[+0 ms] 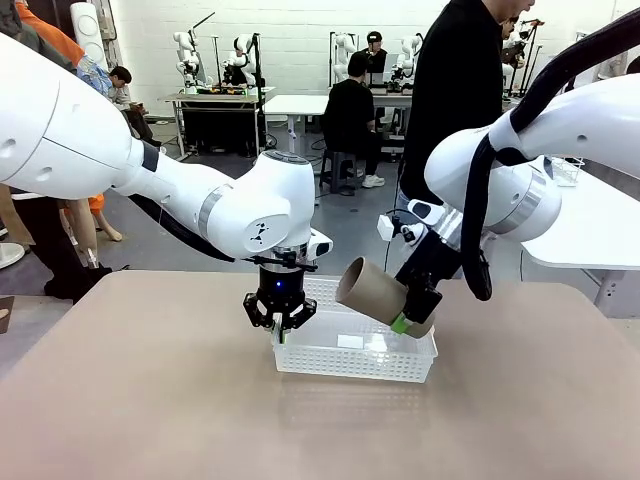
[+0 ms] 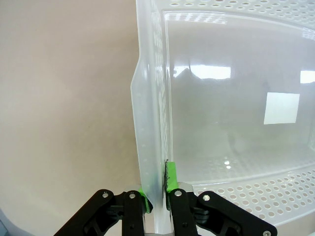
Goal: Clean and organize the cups into the basket.
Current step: Pick up the Organizing basket and move it to the center of the table, then pick up the Reusable plastic cup from the right side of the table and place it inside the Organizing basket.
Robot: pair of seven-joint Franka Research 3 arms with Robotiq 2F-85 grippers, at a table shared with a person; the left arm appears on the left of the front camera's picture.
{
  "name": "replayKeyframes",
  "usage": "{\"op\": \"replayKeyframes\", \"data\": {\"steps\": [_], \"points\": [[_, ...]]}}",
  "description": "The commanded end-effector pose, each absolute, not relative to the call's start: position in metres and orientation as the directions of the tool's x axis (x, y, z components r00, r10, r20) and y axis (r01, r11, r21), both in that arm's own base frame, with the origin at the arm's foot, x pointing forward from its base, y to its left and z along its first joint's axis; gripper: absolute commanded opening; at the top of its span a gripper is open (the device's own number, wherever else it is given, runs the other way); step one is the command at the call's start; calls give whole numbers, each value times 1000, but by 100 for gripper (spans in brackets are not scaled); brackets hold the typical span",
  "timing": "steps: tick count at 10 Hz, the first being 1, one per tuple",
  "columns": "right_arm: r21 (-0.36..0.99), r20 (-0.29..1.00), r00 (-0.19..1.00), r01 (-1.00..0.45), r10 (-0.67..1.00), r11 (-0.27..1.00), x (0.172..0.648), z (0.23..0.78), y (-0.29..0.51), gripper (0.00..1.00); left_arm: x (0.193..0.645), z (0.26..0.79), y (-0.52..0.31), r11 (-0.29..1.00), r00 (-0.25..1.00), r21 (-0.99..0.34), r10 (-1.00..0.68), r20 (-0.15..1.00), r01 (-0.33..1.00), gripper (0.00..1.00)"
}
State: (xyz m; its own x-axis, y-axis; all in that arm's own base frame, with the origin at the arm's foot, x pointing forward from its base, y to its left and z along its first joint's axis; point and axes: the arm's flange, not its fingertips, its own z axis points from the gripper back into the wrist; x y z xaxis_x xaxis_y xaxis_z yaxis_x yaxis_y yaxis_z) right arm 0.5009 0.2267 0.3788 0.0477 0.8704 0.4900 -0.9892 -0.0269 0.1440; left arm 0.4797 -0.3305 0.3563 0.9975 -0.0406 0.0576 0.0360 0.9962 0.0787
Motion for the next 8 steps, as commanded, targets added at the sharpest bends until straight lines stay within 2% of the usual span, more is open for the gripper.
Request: {"op": "replayKeyframes", "data": {"steps": [1, 8], "points": [[148, 511, 70, -989, 857, -8, 511, 355, 232, 79, 480, 355, -331, 996, 998, 80, -42, 56, 37, 0], [193, 440, 130, -980, 889, 48, 529, 308, 245, 79, 480, 355, -331, 996, 998, 80, -42, 56, 37, 0]]}}
